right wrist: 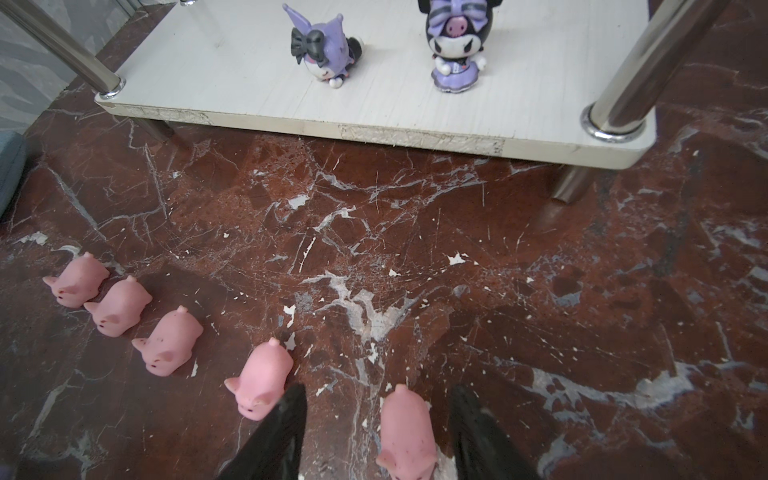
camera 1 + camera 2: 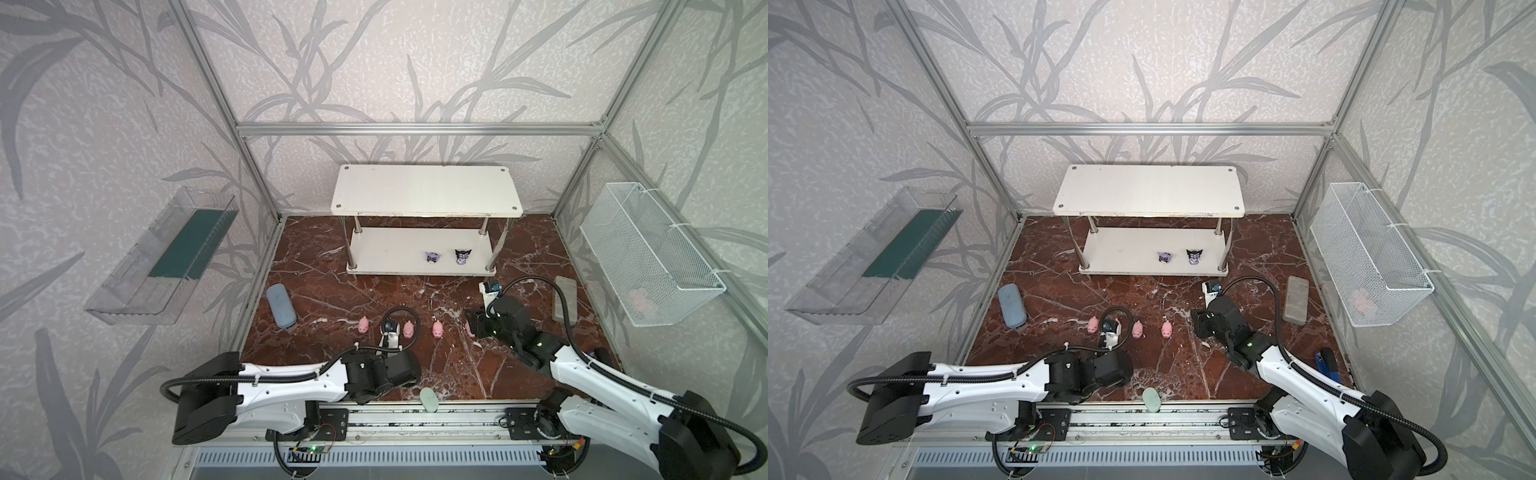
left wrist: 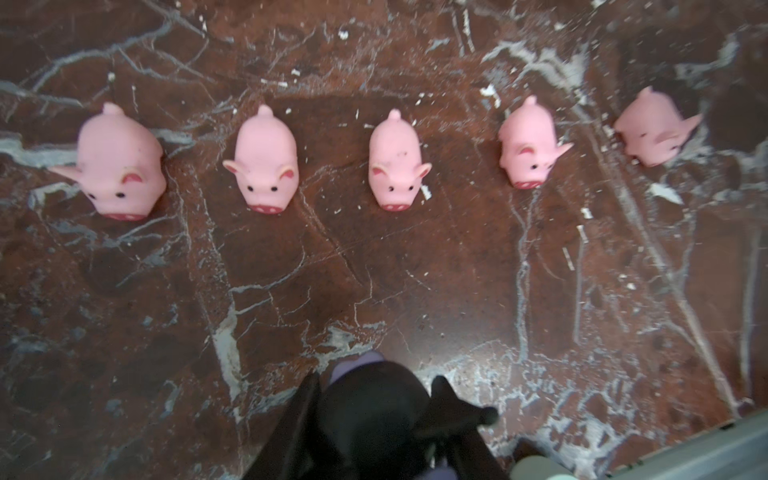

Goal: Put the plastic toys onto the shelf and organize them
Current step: 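Lift the black figurine with the left gripper and raise it above the pigs, then carry the black figurine with the left gripper toward the lower shelf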

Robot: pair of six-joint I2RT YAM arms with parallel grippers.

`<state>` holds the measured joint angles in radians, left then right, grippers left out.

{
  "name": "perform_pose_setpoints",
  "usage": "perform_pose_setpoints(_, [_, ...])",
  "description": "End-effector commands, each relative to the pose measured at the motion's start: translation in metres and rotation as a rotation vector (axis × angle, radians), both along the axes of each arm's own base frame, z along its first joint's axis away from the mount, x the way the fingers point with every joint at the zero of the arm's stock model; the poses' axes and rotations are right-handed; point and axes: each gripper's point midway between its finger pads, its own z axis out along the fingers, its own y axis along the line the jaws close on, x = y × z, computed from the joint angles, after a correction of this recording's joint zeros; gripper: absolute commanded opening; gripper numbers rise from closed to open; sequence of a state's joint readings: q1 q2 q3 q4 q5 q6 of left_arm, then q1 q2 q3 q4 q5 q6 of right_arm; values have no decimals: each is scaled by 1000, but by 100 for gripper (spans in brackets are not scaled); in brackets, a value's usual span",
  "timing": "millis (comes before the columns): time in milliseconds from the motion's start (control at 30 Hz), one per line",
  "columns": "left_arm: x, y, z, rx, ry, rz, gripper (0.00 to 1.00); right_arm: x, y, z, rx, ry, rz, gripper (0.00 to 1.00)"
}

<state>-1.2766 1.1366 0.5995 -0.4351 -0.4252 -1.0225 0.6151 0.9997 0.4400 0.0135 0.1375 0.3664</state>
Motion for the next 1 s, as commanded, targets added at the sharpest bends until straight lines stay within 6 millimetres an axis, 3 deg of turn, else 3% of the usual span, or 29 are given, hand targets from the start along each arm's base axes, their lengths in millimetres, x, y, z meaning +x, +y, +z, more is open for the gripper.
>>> perform_pose_setpoints(0, [11,9,30,-11,-97,-26,33,3,-1,7,6,-25,-6,56])
perform_pose_setpoints(200, [30,16,74,-63,-189,-47,34,1,-3,14,8,-40,-8,56])
perform_pose_setpoints(367, [52,16,93,-72,-234,-61,34,1,-5,18,4,-50,-8,56])
perform_pose_setpoints(967, [171,-4,105,-127,-285,-100,34,6,-2,20,-4,-65,-1,56])
